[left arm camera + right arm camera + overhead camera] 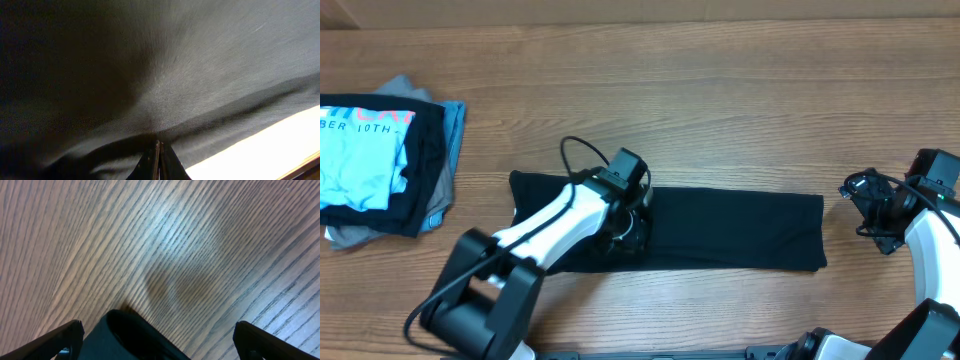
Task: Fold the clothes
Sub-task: 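Move the left gripper to the strip's left end and grasp it, then move the right gripper to the strip's right end and grasp it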
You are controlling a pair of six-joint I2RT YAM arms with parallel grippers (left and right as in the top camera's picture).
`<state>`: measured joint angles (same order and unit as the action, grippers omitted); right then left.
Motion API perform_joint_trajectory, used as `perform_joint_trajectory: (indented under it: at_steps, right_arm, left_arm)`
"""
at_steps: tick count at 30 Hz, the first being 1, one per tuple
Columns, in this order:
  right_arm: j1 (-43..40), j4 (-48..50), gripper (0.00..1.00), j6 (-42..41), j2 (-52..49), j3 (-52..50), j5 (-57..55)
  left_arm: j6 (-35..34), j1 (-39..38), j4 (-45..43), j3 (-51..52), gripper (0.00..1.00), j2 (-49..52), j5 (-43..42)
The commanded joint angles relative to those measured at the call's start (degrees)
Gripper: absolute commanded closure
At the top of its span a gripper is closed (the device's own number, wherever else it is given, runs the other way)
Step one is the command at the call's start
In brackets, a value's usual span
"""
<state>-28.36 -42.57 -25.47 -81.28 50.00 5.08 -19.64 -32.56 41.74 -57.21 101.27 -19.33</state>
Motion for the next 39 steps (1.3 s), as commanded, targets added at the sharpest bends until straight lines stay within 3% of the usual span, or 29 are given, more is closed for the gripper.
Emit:
perform_joint_trajectory:
  at_steps: [1, 8, 14, 21, 23, 24, 25, 30, 32, 33, 39]
  right_arm:
    - [0.0, 0.3, 0.00, -0.1, 0.2, 1.0, -0.3]
    - [0.0, 0.3, 0.00, -0.1, 0.2, 1.0, -0.3]
    - [0.0, 0.3, 0.00, -0.1, 0.2, 1.0, -0.3]
    - [0.0, 0.3, 0.00, -0.1, 0.2, 1.0, -0.3]
    - [0.0, 0.5, 0.00, -0.1, 0.2, 1.0, -0.3]
    - [0.0, 1.1, 0.00, -0.1, 0.2, 1.0, -0.3]
    - [0.0, 1.8, 0.00, -0.1, 0.2, 1.0, -0.3]
    - [0.0, 8.2, 0.00, 0.2, 0.2, 1.0, -0.5]
    - [0.0, 11.9, 0.00, 0.1, 0.2, 1.0, 0.1]
    - [0.1, 11.8, 0.00, 0.1, 0.2, 1.0, 2.5]
    - [0.3, 9.2, 0.00, 3.4, 0.2, 1.0, 34.9]
  left_arm:
    - [-1.7, -1.4, 0.0, 0.9, 0.95, 4.0, -3.2]
    - [-1.6, -1.5, -0.6, 0.1, 0.96, 6.4, -5.5]
    - [-1.7, -1.4, 0.4, -7.6, 0.96, -5.3, -6.5]
    - [-7.2, 0.6, 8.1, -11.2, 0.95, -16.8, 13.9]
    - [-7.4, 2.3, 11.7, -11.2, 0.86, -17.0, 16.0]
    - [-7.4, 3.3, 13.1, -11.0, 0.69, -16.7, 15.9]
    - [-7.3, 4.5, 14.7, -10.9, 0.65, -16.3, 15.9]
    - [-5.2, 12.9, 21.1, -10.5, 0.79, -15.1, 15.0]
    - [-1.6, 18.8, 21.9, -10.5, 0.94, -15.1, 8.7]
    - [-0.3, 20.2, 22.3, -10.5, 0.96, -15.1, 6.6]
    - [4.3, 26.9, 25.1, -9.2, 0.96, -15.1, 6.4]
